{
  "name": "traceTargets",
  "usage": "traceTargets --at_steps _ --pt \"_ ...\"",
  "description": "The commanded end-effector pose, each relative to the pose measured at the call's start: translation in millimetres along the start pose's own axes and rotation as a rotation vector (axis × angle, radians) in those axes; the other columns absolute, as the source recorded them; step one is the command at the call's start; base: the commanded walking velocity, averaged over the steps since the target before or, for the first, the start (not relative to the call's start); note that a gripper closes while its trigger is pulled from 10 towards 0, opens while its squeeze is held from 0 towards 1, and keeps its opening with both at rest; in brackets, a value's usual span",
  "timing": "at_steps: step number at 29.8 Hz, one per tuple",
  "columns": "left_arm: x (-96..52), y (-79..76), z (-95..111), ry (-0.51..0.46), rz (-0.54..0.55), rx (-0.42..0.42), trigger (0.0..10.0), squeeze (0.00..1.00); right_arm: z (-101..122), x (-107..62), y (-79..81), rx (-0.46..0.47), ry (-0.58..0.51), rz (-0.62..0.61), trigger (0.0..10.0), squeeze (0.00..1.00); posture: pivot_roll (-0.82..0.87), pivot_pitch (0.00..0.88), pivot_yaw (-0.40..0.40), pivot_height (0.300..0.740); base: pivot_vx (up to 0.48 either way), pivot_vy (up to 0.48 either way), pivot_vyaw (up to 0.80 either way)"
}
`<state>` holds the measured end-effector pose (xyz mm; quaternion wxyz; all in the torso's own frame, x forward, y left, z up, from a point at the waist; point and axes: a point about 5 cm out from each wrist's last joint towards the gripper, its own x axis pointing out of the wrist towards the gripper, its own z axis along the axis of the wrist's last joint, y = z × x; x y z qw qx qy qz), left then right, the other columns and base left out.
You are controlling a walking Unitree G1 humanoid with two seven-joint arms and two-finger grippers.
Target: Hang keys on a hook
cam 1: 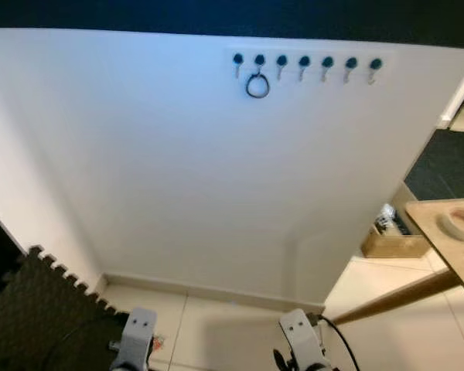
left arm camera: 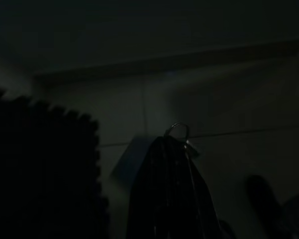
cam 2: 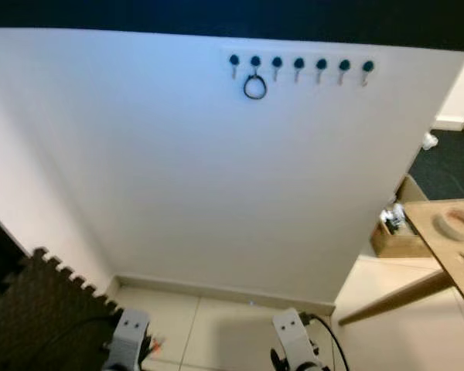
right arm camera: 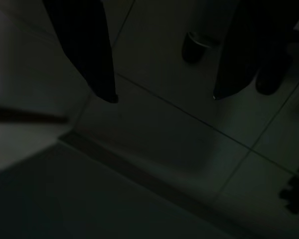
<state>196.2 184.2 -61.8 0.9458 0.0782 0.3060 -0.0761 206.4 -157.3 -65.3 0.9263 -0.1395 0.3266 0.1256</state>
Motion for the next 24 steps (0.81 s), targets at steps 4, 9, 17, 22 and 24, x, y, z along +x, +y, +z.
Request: traceTargets --at_steps 4,9,17,22,24 --pt "-0.1 2.6 1.9 -0.013 -0.006 0.023 10.0 0.0 -9.0 -3.4 0.8 0.02 0.03 -0.004 10.0 0.0 0.04 0.033 0.017 0.74 0.0 0.0 -0.8" --pt "-0.9 2.4 1.4 -0.022 -0.004 0.016 10.0 0.0 -8.7 -3.5 1.5 0.013 0.024 -0.002 10.0 0.0 0.04 0.028 0.016 0.74 0.0 0.0 -0.08" --pt "-2.0 2.0 -0.7 -0.02 0.006 0.007 10.0 0.0 -8.5 -3.3 1.2 0.01 0.027 -0.003 10.0 0.0 0.05 0.028 0.014 0.74 0.0 0.0 0.0" --pt "-2.0 2.8 -1.4 -0.015 0.009 -0.023 10.0 0.0 -7.7 -3.0 1.1 0.008 0.024 -0.002 10.0 0.0 0.05 0.032 0.012 0.74 0.0 0.0 0.0" --pt "-2.0 3.0 -0.9 -0.019 0.006 -0.029 10.0 0.0 -7.8 -3.0 1.2 0.008 0.024 -0.002 10.0 0.0 0.05 0.032 0.011 0.74 0.0 0.0 0.0"
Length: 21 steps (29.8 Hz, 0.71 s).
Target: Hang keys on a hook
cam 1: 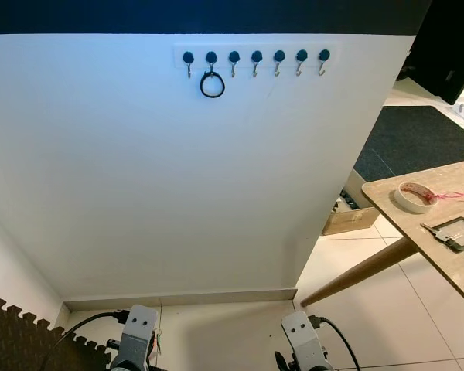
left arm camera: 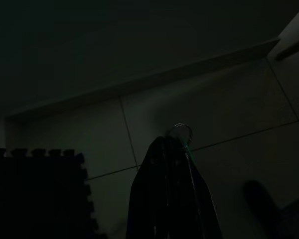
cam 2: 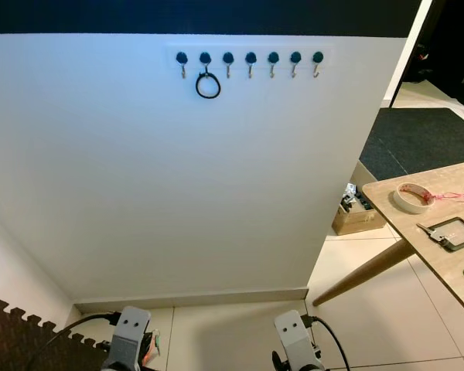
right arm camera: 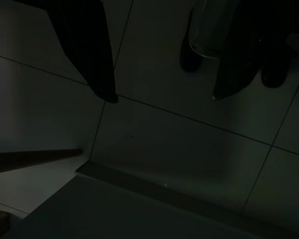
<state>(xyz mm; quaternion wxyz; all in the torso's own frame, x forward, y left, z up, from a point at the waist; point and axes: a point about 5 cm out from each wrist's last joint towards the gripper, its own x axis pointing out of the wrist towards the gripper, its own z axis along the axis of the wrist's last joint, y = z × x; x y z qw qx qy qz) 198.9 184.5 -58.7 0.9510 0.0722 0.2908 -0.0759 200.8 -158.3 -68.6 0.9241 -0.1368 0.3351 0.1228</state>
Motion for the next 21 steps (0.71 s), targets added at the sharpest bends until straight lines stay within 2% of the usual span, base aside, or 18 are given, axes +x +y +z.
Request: traceTargets --at_steps 1,21 --pt "-2.5 2.1 -4.5 0.011 0.006 -0.023 10.0 0.0 -2.0 -0.8 -0.2 0.0 0.007 -0.001 10.0 0.0 0.05 0.033 0.011 0.74 0.251 0.0 0.0" --pt "-2.1 3.2 -5.1 0.021 -0.002 -0.036 10.0 0.0 -2.0 -0.7 -0.5 0.0 0.008 -0.001 10.0 0.0 0.05 0.038 0.01 0.74 0.252 0.0 0.0"
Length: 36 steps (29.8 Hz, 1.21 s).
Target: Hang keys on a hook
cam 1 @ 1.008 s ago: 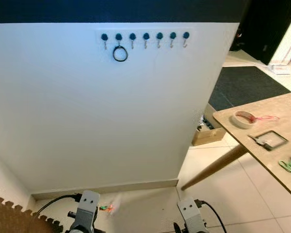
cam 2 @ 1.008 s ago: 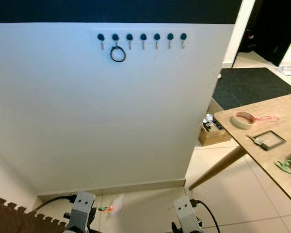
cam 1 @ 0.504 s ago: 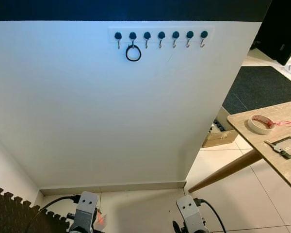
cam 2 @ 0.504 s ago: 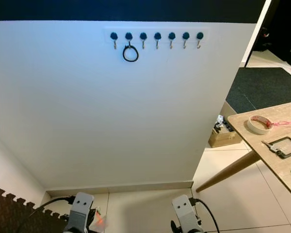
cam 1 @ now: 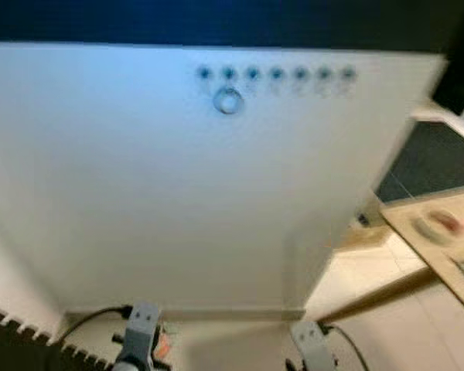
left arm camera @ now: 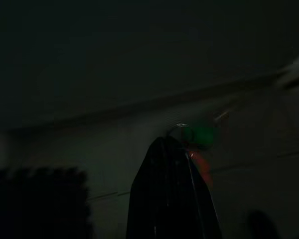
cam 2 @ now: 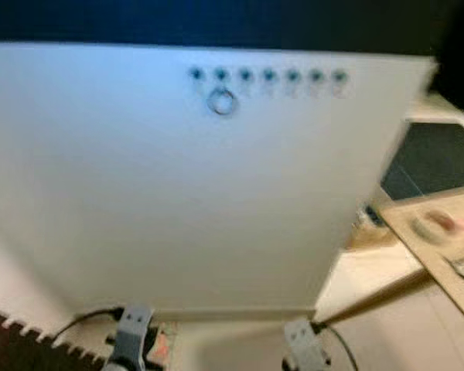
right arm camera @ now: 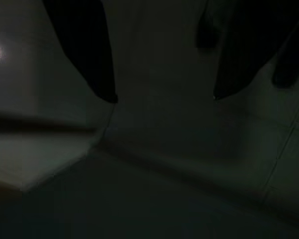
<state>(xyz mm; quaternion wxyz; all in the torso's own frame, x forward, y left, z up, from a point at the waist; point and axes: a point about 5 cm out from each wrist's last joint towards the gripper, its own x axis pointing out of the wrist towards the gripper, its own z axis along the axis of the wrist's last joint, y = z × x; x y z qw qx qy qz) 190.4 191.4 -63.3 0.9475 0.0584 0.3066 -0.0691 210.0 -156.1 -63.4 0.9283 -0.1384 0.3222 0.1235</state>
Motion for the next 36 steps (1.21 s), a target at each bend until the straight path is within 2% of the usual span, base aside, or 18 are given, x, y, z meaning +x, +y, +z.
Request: traceTargets --at_steps 1,20,27,30,36 --pt "2.8 -1.6 4.5 -0.01 -0.004 -0.004 10.0 0.0 -11.9 -4.9 1.3 0.005 0.034 0.003 10.0 0.0 0.05 0.038 0.01 0.74 0.247 0.0 0.0" --pt "1.4 2.1 6.9 -0.046 0.024 0.004 10.0 0.0 -10.5 -4.1 2.1 0.007 0.033 0.004 10.0 0.0 0.05 0.042 0.007 0.74 0.0 0.0 0.0" --pt "2.1 -2.9 6.5 -0.046 0.006 0.007 10.0 0.0 -11.3 -4.5 0.5 0.006 0.035 0.0 10.0 0.0 0.05 0.044 0.008 0.74 0.0 -0.48 0.0" --pt "2.7 -0.9 5.5 -0.031 0.041 -0.036 10.0 0.0 -12.8 -5.3 0.3 0.006 0.037 -0.001 10.0 0.0 0.05 0.044 0.007 0.74 0.0 0.0 0.0" --pt "2.9 0.5 6.6 -0.036 0.046 -0.027 10.0 0.0 -13.3 -5.5 -0.3 0.005 0.04 -0.002 10.0 0.0 0.04 0.045 0.006 0.74 0.0 0.0 0.0"
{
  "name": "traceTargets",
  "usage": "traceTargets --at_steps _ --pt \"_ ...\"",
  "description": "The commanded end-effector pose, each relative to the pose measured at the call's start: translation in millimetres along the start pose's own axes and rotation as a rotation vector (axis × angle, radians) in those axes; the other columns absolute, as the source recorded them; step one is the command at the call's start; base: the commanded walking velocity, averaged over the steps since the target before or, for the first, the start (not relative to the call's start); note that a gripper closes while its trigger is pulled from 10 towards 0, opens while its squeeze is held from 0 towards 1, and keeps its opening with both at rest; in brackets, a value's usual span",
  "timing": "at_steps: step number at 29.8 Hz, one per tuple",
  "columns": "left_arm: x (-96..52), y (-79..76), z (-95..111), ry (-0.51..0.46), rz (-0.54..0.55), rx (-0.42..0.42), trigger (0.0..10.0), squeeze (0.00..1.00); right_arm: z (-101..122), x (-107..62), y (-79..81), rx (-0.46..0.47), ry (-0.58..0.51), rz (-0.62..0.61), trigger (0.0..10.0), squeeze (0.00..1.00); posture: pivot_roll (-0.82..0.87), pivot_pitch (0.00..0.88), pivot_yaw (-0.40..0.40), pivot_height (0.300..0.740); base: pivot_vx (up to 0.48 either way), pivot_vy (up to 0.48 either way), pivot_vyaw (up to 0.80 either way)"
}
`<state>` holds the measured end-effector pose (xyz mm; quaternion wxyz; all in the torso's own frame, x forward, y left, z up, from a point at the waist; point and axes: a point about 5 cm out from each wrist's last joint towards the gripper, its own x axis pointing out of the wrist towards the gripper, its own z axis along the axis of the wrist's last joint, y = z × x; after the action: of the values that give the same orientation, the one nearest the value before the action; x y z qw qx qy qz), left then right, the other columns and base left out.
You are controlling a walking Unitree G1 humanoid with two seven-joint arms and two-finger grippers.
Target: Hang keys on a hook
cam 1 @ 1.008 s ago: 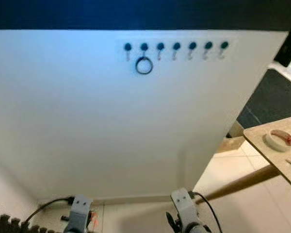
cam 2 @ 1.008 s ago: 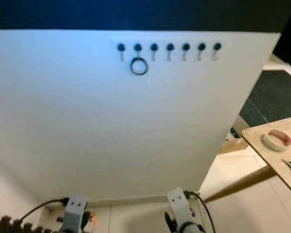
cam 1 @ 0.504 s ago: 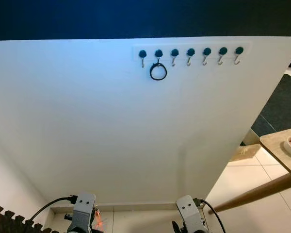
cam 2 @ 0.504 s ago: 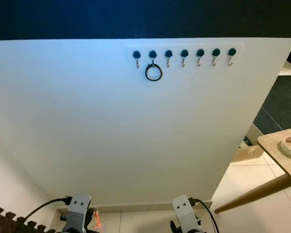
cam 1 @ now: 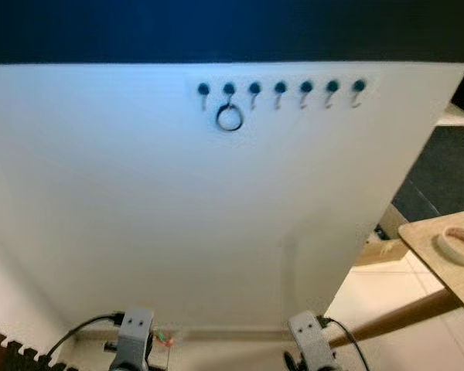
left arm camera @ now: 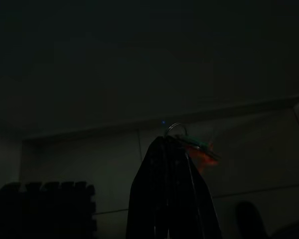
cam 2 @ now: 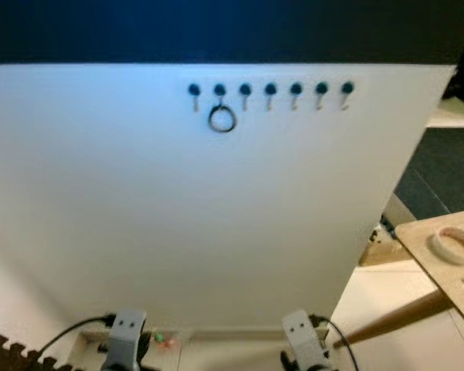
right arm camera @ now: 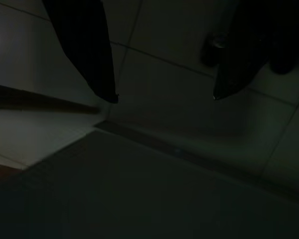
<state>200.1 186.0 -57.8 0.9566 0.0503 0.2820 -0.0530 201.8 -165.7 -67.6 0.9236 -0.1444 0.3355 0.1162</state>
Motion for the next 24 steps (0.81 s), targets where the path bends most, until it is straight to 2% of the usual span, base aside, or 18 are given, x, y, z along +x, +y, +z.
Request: traceTargets --at_steps 1,11,13,15,17,18,19,21,22,24 --pt "-2.3 4.2 -4 0.016 0.018 -0.003 10.0 0.0 -2 -0.5 5.2 0.009 0.008 0.011 10.0 0.0 0.04 0.045 0.006 0.74 0.0 0.0 0.0" --pt "-3.5 11.6 -3 0.0 0.051 0.017 10.0 0.0 0 0.1 5.3 0.007 0.002 0.012 10.0 0.0 0.04 0.043 0.002 0.74 0.0 0.0 0.0" --pt "-4.9 12.9 4 -0.07 0.035 0.04 10.0 0.0 1 0.1 4.9 0.001 -0.012 0.015 10.0 0.0 0.04 0.043 0.001 0.74 0.0 0.0 0.0" --pt "-6.3 12.7 10 -0.125 -0.023 0.037 10.0 0.0 7 0.0 4.6 -0.011 -0.07 0.024 10.0 0.0 0.04 0.044 0.001 0.74 0.0 0.0 0.0" --pt "-8.0 7.9 16 -0.172 -0.167 0.022 10.0 0.0 14 0.6 3.6 -0.015 -0.116 0.043 10.0 0.0 0.04 0.046 0.0 0.74 0.0 0.0 0.0" --pt "-8.0 7.9 16 -0.172 -0.167 0.022 10.0 0.0 14 0.6 3.6 -0.015 -0.116 0.043 10.0 0.0 0.04 0.046 0.0 0.74 0.0 0.0 0.0" --pt "-9.6 4.9 19 -0.187 -0.246 0.032 10.0 0.0 17 0.9 3.4 -0.017 -0.133 0.055 10.0 0.0 0.04 0.046 0.0 0.74 0.0 0.0 0.0" --pt "-19.8 -7.8 24 -0.208 -0.519 0.092 10.0 0.0 26 0.5 3.0 -0.027 -0.202 0.095 10.0 0.0 0.04 0.049 -0.004 0.74 0.0 0.0 0.0" --pt "-19.8 -7.8 24 -0.208 -0.519 0.092 10.0 0.0 26 0.5 3.0 -0.027 -0.202 0.095 10.0 0.0 0.04 0.049 -0.004 0.74 0.0 0.0 0.0" --pt "-28.6 -13.5 33 -0.238 -0.668 0.164 10.0 0.0 41 -0.2 4.8 -0.025 -0.303 0.144 10.0 0.0 0.04 0.052 0.0 0.74 0.0 0.0 0.0"
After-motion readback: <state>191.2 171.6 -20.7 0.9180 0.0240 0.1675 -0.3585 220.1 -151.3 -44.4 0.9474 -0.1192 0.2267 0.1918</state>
